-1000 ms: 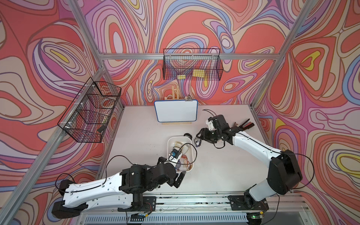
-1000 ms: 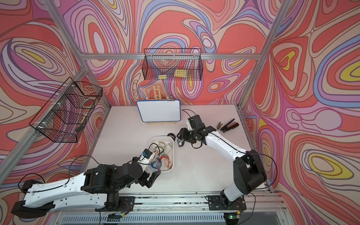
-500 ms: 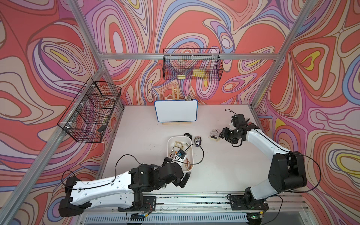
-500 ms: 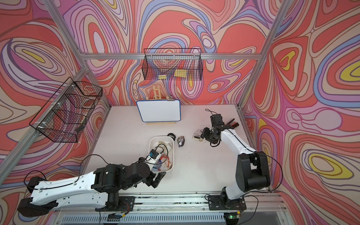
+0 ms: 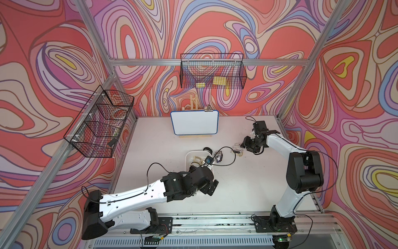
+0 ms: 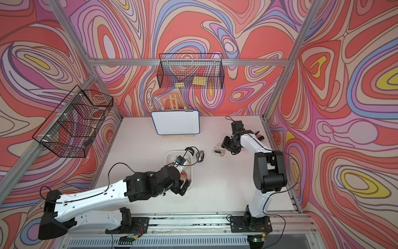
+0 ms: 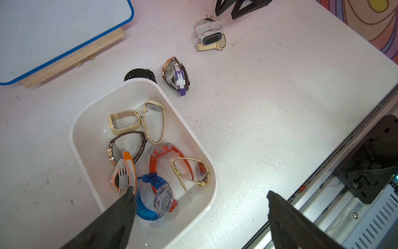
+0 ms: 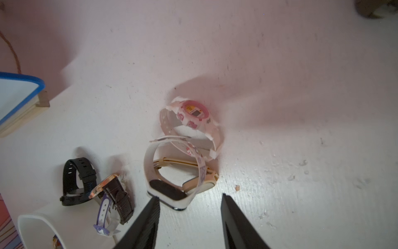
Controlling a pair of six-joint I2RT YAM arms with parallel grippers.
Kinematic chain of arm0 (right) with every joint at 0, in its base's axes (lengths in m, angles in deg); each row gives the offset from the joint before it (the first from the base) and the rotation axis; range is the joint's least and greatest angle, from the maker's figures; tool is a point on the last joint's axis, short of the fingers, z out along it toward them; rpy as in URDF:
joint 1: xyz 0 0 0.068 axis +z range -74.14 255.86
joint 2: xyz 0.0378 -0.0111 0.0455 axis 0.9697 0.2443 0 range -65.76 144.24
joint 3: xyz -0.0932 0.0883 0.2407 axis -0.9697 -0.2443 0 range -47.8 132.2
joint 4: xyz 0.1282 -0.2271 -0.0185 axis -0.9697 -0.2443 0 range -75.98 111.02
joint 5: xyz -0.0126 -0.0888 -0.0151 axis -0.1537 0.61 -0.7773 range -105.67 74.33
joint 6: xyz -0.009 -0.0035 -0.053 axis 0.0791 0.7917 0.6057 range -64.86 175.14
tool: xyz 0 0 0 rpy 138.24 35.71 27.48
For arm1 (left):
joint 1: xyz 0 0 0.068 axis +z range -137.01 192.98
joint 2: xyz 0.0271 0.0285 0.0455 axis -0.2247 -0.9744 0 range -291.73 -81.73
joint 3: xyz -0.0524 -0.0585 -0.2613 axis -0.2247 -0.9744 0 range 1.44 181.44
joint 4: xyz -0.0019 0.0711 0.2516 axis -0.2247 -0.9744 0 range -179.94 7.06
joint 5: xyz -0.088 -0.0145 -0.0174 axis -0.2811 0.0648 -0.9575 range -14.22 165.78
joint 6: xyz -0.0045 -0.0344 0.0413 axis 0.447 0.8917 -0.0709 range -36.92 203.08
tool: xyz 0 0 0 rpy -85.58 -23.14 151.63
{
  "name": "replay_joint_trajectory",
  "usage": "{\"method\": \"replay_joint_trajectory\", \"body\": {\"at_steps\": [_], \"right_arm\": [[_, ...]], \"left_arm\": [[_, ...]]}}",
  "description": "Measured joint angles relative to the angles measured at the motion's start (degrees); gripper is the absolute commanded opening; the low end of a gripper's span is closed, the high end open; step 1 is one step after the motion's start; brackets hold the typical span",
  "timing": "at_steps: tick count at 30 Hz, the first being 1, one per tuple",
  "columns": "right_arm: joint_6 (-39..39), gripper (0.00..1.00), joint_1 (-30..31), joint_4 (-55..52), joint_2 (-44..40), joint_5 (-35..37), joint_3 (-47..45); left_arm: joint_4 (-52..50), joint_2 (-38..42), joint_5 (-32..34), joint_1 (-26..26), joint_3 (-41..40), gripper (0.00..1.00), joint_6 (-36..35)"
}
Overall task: Put the watch into the storage box
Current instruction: Pick up the watch at the center of the board.
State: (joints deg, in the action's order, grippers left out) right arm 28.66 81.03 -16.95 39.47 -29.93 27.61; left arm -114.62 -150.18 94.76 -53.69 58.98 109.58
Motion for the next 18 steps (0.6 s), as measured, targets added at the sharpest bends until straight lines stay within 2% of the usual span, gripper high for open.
{"method": "replay_joint_trajectory", "body": {"at_steps": [8, 18], "right_arm": [[0.79, 0.35, 0.0, -1.11, 5.6, -0.17, 3.78], [2.27, 0.21, 0.0, -2.64, 8.17, -0.46, 5.79]], "left_arm": [[1.92, -1.09, -1.07, 0.76, 1.01, 1.0, -2.56], [2.14, -1.09, -1.88, 1.11, 1.01, 1.0, -3.13]]}}
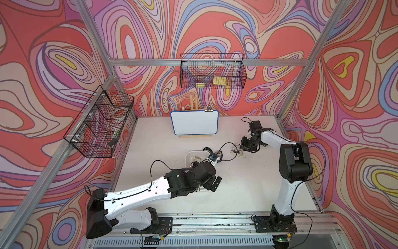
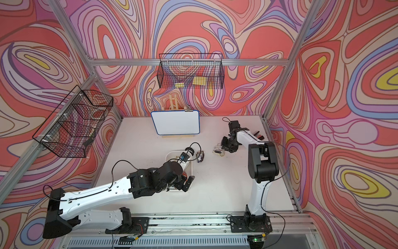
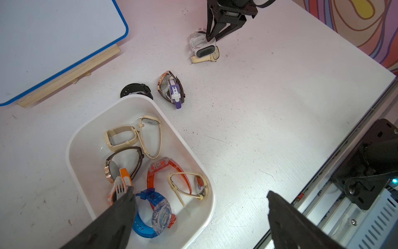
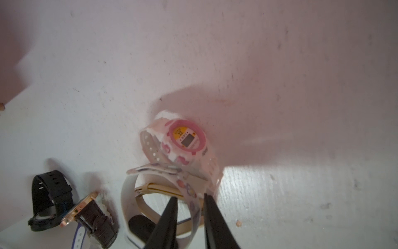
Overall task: Put the watch into the storage box
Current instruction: Pick up the watch at the center of the board.
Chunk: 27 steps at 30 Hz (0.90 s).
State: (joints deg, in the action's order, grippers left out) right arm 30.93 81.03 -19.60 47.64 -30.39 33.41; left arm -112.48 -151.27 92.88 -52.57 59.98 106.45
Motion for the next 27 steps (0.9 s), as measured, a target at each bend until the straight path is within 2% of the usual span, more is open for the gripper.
{"method": "replay_joint_trajectory", "body": {"at_steps": [6, 10, 16, 22, 27], "right_arm": [[0.94, 0.07, 0.0, -0.55, 0.0, -0.33, 0.0], [1.09, 0.03, 0.0, -0.79, -0.02, -0.83, -0.11], [1.49, 0.0, 0.0, -2.08, -1.14, -1.2, -0.17], [3.34, 0.0, 0.83, -5.33, -6.91, -0.59, -0.2], [4.57, 0.0, 6.1, -8.5, -12.35, 1.92, -0.24]], "left_arm": [[0.0, 0.07, -0.02, 0.11, 0.0, 1.0, -0.07], [-0.02, 0.33, 0.04, 0.37, 0.0, 1.0, -0.26], [-0.09, 1.88, 0.63, 0.42, -0.02, 1.0, -0.48], [-0.9, 3.56, 1.2, 0.81, -0.11, 1.0, -0.46], [-2.32, 6.25, 1.88, 1.16, -0.74, 1.0, 0.0]]}}
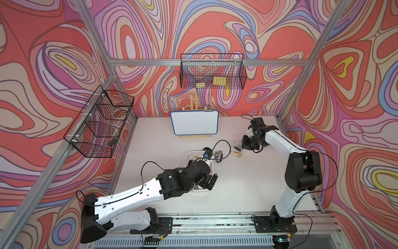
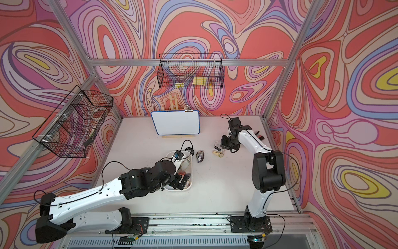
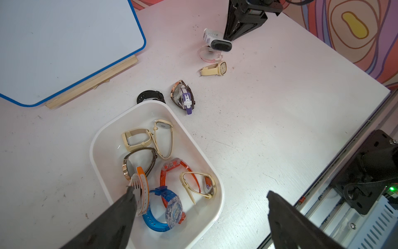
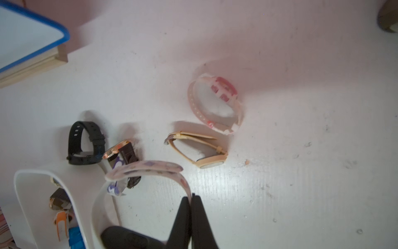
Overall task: Put the watch into the storage box
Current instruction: Pick up the watch at the center of the board, then place the watch in the storage box.
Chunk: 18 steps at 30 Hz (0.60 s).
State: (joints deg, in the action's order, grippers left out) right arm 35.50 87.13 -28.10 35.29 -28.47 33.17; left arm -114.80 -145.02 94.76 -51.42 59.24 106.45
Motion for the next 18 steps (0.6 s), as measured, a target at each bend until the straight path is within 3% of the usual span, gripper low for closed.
{"method": "replay_joint_trajectory", "body": {"at_steps": [9, 18], "right_arm": [[0.52, 0.0, 23.32, 0.94, -4.68, -0.2, -0.35], [1.49, 0.0, 29.59, 1.49, 5.75, -0.44, 5.31]], "left_arm": [[-6.73, 12.11, 3.3, 0.0, -2.62, 1.0, 3.1], [-12.96, 18.4, 6.91, 0.0, -2.97, 1.0, 5.35]]}}
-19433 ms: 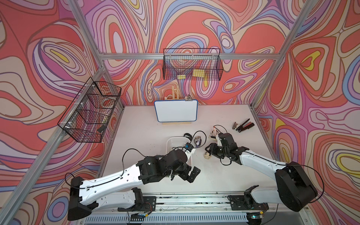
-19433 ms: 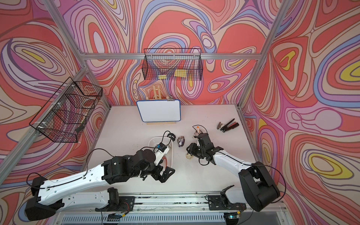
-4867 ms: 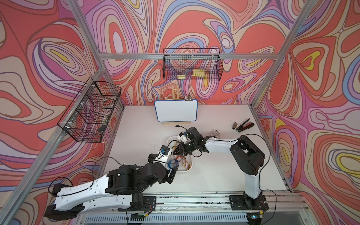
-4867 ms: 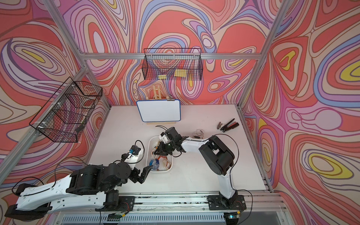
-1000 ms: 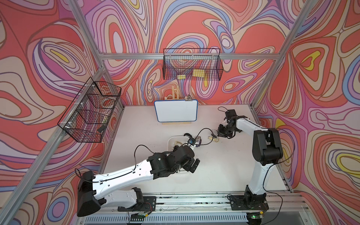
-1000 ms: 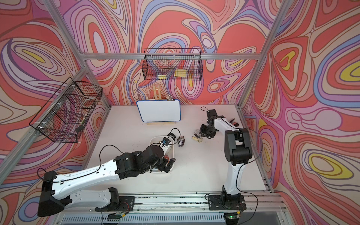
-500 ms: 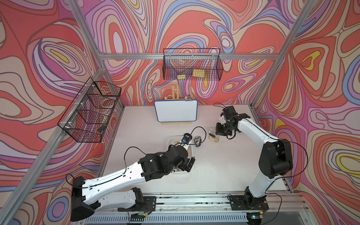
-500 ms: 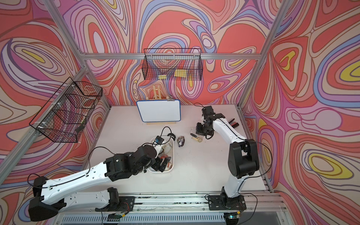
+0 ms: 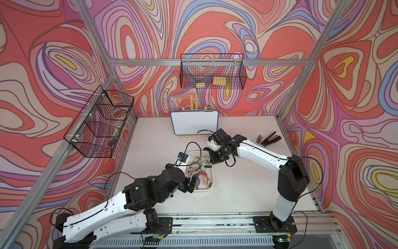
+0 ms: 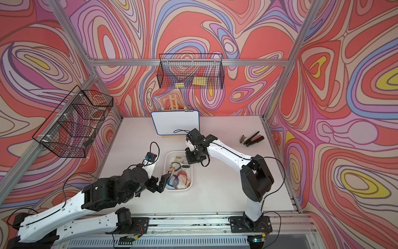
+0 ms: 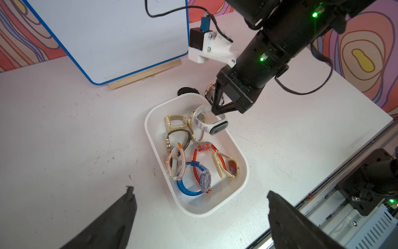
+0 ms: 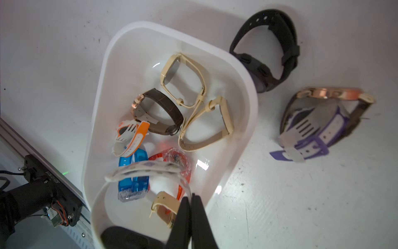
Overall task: Put the watch into the storage box
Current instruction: Place the watch in the storage box.
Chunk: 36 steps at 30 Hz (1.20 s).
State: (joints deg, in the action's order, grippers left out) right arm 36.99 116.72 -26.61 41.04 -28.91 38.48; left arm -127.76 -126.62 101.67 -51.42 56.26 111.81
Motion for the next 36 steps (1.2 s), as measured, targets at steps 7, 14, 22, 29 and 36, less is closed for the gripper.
{"method": "replay_joint_trajectory", "body": {"at_steps": [7, 14, 22, 29, 36], "right_arm": [[0.04, 0.0, 1.97, -1.22, 7.1, 2.82, 5.27], [-0.55, 0.0, 2.03, -2.19, 9.99, 7.15, 6.29], [-1.38, 0.0, 2.1, -0.96, 10.49, 9.84, 6.05], [-1.79, 0.0, 2.62, 2.05, 11.19, 9.62, 6.01], [-1.84, 0.0, 4.57, 3.48, 11.47, 9.35, 6.36]], "left_arm": [[-1.27, 0.17, 0.96, 0.0, -0.33, 1.0, 0.26], [-2.23, 0.42, 1.49, 0.0, -0.76, 1.0, 0.28], [-2.4, 0.61, 1.57, 0.0, -1.33, 1.0, 0.33], [-2.43, 0.66, 1.6, 0.0, -1.33, 1.0, 0.83], [-2.47, 1.38, 2.01, 0.0, -1.77, 1.0, 1.2]]}}
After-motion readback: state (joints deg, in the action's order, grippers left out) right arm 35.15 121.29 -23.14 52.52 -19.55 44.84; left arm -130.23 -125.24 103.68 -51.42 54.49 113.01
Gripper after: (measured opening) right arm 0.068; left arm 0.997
